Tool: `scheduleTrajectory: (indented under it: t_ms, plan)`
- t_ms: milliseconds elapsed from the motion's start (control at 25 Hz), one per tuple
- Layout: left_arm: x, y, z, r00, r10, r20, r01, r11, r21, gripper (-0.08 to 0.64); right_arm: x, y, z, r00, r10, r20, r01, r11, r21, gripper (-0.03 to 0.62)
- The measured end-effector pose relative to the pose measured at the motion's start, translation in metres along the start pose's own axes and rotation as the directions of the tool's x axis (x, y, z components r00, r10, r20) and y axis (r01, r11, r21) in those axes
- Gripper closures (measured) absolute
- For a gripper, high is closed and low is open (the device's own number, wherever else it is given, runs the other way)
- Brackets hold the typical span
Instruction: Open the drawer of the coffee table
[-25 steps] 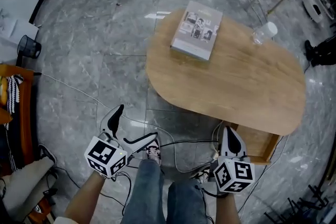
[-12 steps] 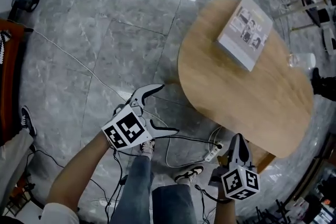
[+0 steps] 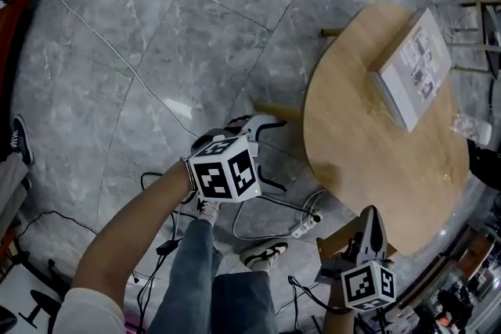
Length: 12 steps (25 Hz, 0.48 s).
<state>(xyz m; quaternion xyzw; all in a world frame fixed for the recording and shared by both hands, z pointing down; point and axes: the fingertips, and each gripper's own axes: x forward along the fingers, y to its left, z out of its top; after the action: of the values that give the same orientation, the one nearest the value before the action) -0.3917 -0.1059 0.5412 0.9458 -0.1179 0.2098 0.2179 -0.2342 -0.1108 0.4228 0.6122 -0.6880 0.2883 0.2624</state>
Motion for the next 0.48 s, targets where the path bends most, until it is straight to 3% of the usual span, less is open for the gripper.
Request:
scheduleTrajectory:
  t_ms: [200,480]
  plan:
    - [0.025,0.001,0.006,0.998,-0.034,0.061,0.032,0.999,0.021,-0.01,0.003,0.0,-0.01,1.0,-0.007,-0.026,0.006,1.0,-0.03,0.592]
    - [0.04,0.003,0.005,0.996,-0.065,0.063,0.06,0.996,0.071,0.091,-0.005,-0.005,-0.021,0.998,-0.048,-0.032,0.048,0.999,0.009,0.592]
